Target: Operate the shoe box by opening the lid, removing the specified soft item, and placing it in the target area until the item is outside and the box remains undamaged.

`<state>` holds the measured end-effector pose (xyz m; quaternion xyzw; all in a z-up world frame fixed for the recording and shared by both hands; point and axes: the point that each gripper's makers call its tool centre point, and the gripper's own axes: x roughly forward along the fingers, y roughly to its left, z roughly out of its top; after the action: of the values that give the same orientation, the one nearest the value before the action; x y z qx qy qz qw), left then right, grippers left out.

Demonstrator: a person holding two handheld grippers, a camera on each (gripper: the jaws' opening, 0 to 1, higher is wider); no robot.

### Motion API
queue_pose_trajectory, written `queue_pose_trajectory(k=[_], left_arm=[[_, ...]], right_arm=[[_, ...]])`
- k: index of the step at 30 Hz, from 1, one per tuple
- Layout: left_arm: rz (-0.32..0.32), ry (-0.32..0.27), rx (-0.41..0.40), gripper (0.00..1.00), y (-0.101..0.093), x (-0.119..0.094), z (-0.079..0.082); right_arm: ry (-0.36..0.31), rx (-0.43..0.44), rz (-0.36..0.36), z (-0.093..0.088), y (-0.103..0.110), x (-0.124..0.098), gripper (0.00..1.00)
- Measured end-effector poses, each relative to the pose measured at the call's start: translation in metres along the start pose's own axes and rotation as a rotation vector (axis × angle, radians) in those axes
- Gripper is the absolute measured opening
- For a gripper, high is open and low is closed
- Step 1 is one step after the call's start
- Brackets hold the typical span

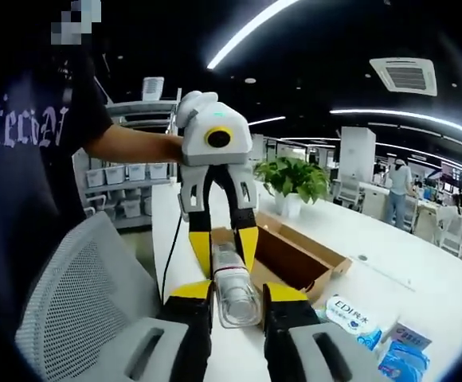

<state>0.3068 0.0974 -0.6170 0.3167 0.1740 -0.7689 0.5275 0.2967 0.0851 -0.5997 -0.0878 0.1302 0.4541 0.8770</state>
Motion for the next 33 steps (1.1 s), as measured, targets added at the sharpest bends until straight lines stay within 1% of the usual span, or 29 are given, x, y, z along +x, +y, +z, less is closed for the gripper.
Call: queue_pose_trajectory(k=[6, 9, 10, 11, 13, 16, 25, 27, 31, 33], left_arm=[[-0.007, -0.001, 0.051, 0.19, -0.001, 0.005, 0.000], [-0.007, 0.020, 0.043, 0.19, -0.001, 0.009, -0.003], [-0.011, 0.023, 0.044, 0.19, -0.001, 0.011, -0.005], [-0.018, 0.044, 0.035, 0.19, -0.004, 0.013, -0.008], [-0.025, 0.047, 0.035, 0.19, -0.007, 0.016, -0.010], [-0.015, 0.040, 0.012, 0.20, -0.005, 0.017, -0.013], [0.022, 0.025, 0.001, 0.21, 0.001, 0.017, -0.014], [0.028, 0.031, 0.004, 0.21, 0.002, 0.017, -0.015], [0.066, 0.059, 0.037, 0.25, 0.006, 0.017, -0.020], [0.084, 0.050, 0.015, 0.25, 0.008, 0.016, -0.019]], right_arm=[[0.017, -0.013, 0.004, -0.004, 0.003, -0.001, 0.17], [0.041, -0.058, 0.004, -0.007, 0.006, 0.000, 0.16], [0.050, -0.059, 0.000, -0.008, 0.005, 0.001, 0.15], [0.066, -0.047, 0.012, -0.011, 0.007, 0.001, 0.15], [0.077, -0.053, 0.029, -0.013, 0.009, 0.001, 0.15], [0.099, -0.058, 0.030, -0.015, 0.008, 0.002, 0.15], [0.133, -0.065, 0.028, -0.016, 0.002, 0.003, 0.14], [0.155, -0.079, 0.036, -0.018, 0.003, 0.003, 0.14], [0.180, -0.106, 0.039, -0.022, 0.002, 0.003, 0.14], [0.174, -0.091, 0.036, -0.023, 0.000, 0.002, 0.14]])
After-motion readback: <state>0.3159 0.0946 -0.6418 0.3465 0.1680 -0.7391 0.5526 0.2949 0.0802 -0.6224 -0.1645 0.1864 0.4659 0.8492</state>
